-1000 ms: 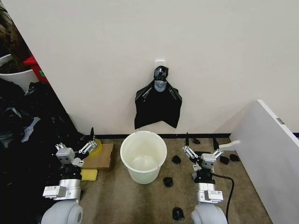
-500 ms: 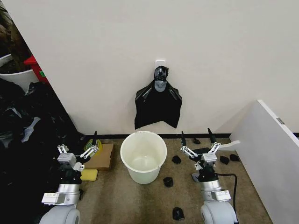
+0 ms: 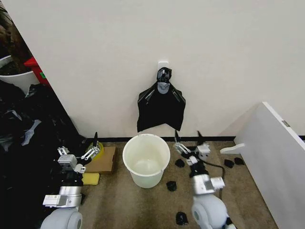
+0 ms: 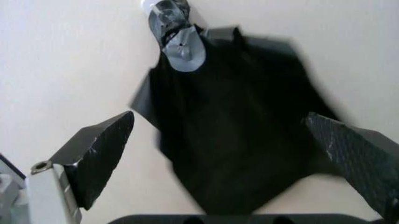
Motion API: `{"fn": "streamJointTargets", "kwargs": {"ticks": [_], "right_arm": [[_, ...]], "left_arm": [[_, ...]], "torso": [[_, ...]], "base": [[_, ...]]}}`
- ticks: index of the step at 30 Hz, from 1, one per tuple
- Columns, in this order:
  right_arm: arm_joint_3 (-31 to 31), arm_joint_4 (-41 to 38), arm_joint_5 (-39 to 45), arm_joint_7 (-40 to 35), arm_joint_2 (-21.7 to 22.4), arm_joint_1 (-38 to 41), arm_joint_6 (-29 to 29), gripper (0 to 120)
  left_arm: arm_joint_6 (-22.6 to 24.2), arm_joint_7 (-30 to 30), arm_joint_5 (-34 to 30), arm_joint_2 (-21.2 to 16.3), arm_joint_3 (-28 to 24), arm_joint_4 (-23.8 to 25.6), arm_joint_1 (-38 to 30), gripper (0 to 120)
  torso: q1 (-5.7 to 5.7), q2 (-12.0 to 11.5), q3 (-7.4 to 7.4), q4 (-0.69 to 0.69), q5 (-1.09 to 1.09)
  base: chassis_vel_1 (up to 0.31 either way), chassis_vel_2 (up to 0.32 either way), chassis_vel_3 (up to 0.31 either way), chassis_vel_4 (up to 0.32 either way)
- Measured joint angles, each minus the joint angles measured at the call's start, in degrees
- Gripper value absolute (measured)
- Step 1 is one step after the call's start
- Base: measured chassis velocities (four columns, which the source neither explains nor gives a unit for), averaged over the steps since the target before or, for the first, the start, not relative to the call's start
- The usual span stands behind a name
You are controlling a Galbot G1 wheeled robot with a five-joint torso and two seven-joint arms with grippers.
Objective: Place the garbage bag over the trash bin.
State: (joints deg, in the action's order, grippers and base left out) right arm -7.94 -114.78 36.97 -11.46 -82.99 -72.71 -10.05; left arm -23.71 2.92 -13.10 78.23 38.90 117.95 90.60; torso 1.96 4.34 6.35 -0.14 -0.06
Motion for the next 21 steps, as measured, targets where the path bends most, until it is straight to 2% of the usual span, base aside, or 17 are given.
{"fn": "streamJointTargets", "kwargs": {"ticks": [4,9,16,19,21], "right_arm": [[0.6,4.7,15.4,-1.1,-3.8,8.9,1.1,100],[-1.1,10.8,23.8,-1.6,-6.9,15.6,1.3,100],[-2.9,19.4,24.6,-1.4,-9.1,23.6,1.4,99],[-3.6,23.3,23.8,0.0,-9.1,27.0,0.6,86],[-3.7,24.0,23.7,0.4,-9.1,27.6,0.3,82]], "left_arm": [[0.5,-0.9,0.2,-0.7,0.2,-0.2,-0.5,100],[0.6,-1.8,0.7,-1.2,0.7,-0.7,-0.6,100],[0.6,-2.6,1.1,-1.4,1.1,-0.9,-0.5,100],[0.5,-2.9,1.4,-1.5,1.1,-1.2,-0.6,100],[0.4,-2.9,1.4,-1.4,1.1,-1.4,-0.6,100]], "torso": [[0.0,0.0,0.0,0.01,0.01],[0.0,0.0,0.01,-0.01,0.0],[0.0,0.0,0.01,0.0,0.01],[0.01,0.0,0.01,-0.01,0.01],[0.01,0.0,0.01,0.0,0.02]], "base": [[0.0,0.0,0.0,0.0],[0.0,0.0,0.0,0.0],[0.0,0.0,0.0,0.0],[0.0,0.0,0.0,0.0],[0.0,0.0,0.0,0.0]]}}
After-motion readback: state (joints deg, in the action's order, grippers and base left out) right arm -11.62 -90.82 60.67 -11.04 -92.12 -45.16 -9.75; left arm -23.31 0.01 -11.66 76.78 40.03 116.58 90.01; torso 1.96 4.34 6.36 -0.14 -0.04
